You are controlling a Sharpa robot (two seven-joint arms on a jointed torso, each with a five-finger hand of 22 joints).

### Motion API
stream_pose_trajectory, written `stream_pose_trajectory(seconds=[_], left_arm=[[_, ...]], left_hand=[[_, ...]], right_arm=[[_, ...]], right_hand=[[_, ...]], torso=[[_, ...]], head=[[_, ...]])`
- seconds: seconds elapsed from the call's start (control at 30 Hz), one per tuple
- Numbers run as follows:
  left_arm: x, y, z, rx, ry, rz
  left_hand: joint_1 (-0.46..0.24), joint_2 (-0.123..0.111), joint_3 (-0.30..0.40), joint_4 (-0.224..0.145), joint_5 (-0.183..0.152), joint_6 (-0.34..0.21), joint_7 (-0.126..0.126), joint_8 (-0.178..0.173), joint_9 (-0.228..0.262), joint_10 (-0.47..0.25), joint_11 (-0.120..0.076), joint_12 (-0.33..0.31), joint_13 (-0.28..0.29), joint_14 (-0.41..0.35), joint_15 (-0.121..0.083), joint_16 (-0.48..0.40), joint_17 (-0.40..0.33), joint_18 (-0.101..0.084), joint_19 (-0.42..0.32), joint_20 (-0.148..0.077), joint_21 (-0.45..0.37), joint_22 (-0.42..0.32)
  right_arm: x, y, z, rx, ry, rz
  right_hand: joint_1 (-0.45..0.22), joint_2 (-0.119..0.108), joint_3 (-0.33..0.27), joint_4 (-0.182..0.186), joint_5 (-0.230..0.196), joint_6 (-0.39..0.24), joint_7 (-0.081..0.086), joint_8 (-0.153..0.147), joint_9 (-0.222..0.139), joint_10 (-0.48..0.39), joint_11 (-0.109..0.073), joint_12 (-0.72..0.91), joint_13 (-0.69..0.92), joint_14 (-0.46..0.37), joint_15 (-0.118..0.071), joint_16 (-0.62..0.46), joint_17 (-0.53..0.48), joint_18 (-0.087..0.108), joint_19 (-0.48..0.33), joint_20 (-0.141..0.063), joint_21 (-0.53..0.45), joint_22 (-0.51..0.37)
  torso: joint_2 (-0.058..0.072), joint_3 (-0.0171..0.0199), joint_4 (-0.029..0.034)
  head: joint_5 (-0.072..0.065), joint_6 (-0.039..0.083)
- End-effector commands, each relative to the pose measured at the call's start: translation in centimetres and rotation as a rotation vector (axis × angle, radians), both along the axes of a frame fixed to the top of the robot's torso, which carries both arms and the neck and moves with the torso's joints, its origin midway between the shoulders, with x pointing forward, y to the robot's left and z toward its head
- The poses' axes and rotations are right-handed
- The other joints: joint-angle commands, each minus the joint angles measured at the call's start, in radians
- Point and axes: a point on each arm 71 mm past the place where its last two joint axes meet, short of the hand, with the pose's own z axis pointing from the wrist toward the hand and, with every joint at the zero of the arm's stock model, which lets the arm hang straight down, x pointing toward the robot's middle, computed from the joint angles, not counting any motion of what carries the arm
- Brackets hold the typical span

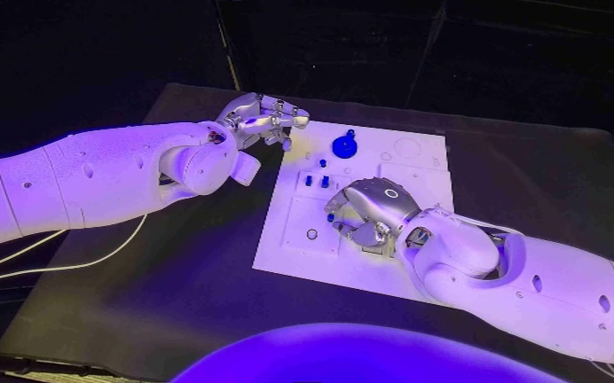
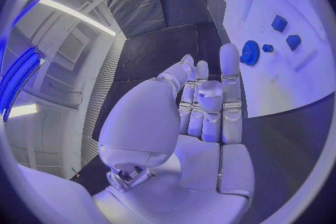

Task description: Assemble the parts on the task board

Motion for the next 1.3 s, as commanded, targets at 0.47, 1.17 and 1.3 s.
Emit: stream_pose_trajectory(seconds=[0.47,1.17,1.3], left_arm=[[0.1,0.1,0.1,-0.009,-0.002,-0.012],[-0.1,0.2,0.1,-0.013,0.001,-0.021],[-0.2,0.2,0.1,-0.013,0.001,-0.02]], left_hand=[[0.001,0.005,0.002,-0.001,-0.002,-0.008,0.003,0.002,-0.001,-0.009,-0.001,-0.003,-0.002,-0.005,0.002,-0.004,-0.001,0.011,-0.007,-0.001,-0.003,-0.001],[0.001,0.005,0.002,-0.001,-0.002,-0.008,0.003,0.002,-0.001,-0.009,-0.001,-0.003,-0.002,-0.005,0.002,-0.004,-0.001,0.011,-0.007,-0.001,-0.003,-0.001],[0.001,0.005,0.002,-0.001,-0.002,-0.008,0.003,0.002,-0.001,-0.009,-0.001,-0.003,-0.002,-0.005,0.002,-0.004,-0.001,0.011,-0.007,-0.001,-0.003,-0.001]], right_arm=[[2.0,-5.3,4.0,0.065,0.042,-0.125],[4.6,-10.3,4.1,-0.129,0.101,-0.223],[4.9,-10.0,3.9,-0.137,0.102,-0.224]], right_hand=[[-0.018,-0.008,-0.036,0.019,-0.001,-0.022,-0.016,-0.002,-0.001,-0.001,-0.013,0.022,-0.002,0.015,0.001,-0.006,-0.004,0.013,0.0,-0.004,-0.006,-0.001],[-0.007,-0.012,-0.075,0.026,-0.004,-0.04,-0.018,0.001,0.0,-0.024,-0.014,0.027,-0.004,0.018,-0.001,-0.003,-0.001,0.013,0.003,-0.007,-0.014,-0.009],[-0.003,-0.008,-0.076,0.026,-0.003,-0.039,-0.017,0.002,0.001,-0.024,-0.013,0.029,-0.004,0.018,-0.001,-0.003,-0.001,0.013,0.004,-0.007,-0.015,-0.01]], torso=[[0.0,-0.0016,0.0001],[0.003,-0.0001,0.0012],[0.002,-0.0003,0.0017]], head=[[-0.068,0.052],[-0.121,0.073],[-0.125,0.07]])
